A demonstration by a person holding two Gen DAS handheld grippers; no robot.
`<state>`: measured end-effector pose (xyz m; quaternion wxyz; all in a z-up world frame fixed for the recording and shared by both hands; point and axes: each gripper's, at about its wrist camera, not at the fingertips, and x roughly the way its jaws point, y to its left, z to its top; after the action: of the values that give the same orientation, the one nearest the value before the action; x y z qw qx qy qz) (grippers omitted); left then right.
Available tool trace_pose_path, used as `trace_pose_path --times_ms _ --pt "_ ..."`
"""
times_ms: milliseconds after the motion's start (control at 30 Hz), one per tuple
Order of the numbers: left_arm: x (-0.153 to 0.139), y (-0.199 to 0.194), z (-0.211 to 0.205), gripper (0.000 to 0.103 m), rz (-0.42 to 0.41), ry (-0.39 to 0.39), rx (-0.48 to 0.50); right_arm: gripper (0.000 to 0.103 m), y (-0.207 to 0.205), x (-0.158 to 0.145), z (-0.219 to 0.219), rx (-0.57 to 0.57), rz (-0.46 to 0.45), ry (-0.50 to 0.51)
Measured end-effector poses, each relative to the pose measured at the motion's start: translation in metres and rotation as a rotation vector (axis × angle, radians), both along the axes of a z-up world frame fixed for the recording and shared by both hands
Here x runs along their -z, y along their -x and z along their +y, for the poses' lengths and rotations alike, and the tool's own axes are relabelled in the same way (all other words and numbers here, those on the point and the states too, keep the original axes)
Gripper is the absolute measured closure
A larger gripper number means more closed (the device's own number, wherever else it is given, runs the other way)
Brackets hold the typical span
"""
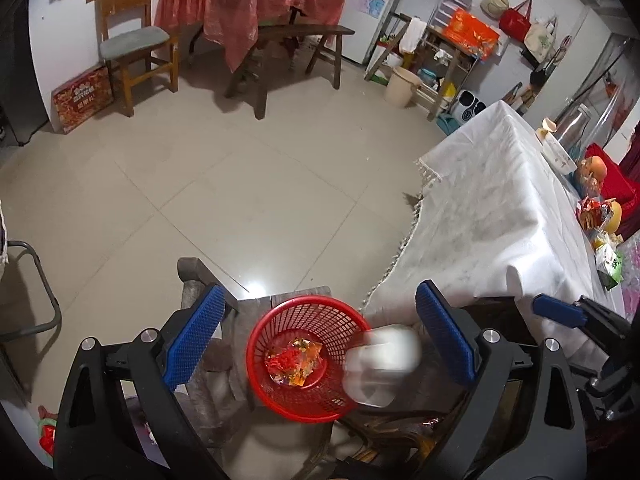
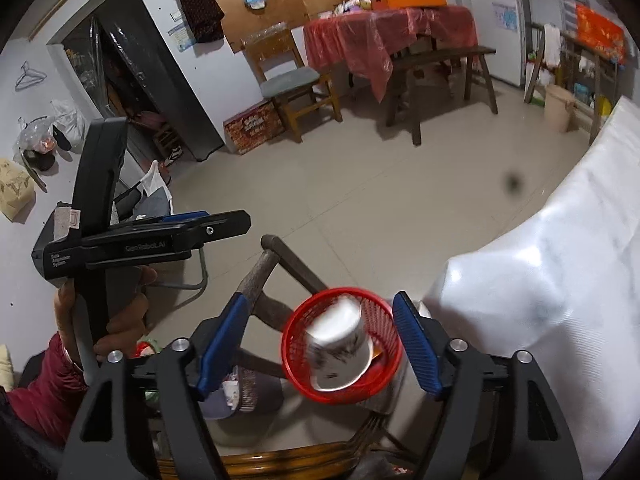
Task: Collect trash
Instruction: 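Open the left tool to drop the red net while the right tool drops the cup into the basket, then move both open tools back toward the remaining trash on the table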
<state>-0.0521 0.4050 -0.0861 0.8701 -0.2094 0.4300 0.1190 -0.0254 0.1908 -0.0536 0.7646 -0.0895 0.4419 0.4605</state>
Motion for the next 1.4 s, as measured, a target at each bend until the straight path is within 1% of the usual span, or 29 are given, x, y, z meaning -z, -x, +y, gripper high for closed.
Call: trace_pose_path --times_ms 67,400,733,800,933,1100,1267,1400 --pt "-0.002 -0.001 -0.003 0.009 -0.002 -0.005 0.004 0.028 -0.001 -0.003 -0.009 0.014 -0.016 -0.003" --pt "-0.009 -0.017 -0.042 0.009 0.009 -0.029 0.075 0.025 -0.012 -0.011 -0.063 0.105 -0.022 -0.043" --pt "-0.032 -0.034 -0.105 0.007 -0.021 -0.082 0.189 0.02 -0.023 -0.028 -0.137 0.232 -0.069 -0.121" --pt "-0.034 -0.037 -0.117 0.007 -0.02 -0.087 0.208 0.017 -0.025 -0.029 -0.152 0.264 -0.074 -0.137" --pt "-0.039 -0.042 -0.142 0.007 -0.031 -0.086 0.239 0.017 -0.029 -0.031 -0.184 0.322 -0.082 -0.161" --pt "-0.048 -0.046 -0.177 0.007 -0.066 -0.096 0.267 0.016 -0.029 -0.031 -0.229 0.393 -0.096 -0.198" --pt "-0.052 -0.056 -0.223 0.007 -0.057 -0.162 0.325 0.016 -0.03 -0.031 -0.271 0.468 -0.118 -0.229" --pt "-0.054 -0.062 -0.259 0.007 -0.075 -0.21 0.366 0.016 -0.034 -0.03 -0.293 0.523 -0.134 -0.237"
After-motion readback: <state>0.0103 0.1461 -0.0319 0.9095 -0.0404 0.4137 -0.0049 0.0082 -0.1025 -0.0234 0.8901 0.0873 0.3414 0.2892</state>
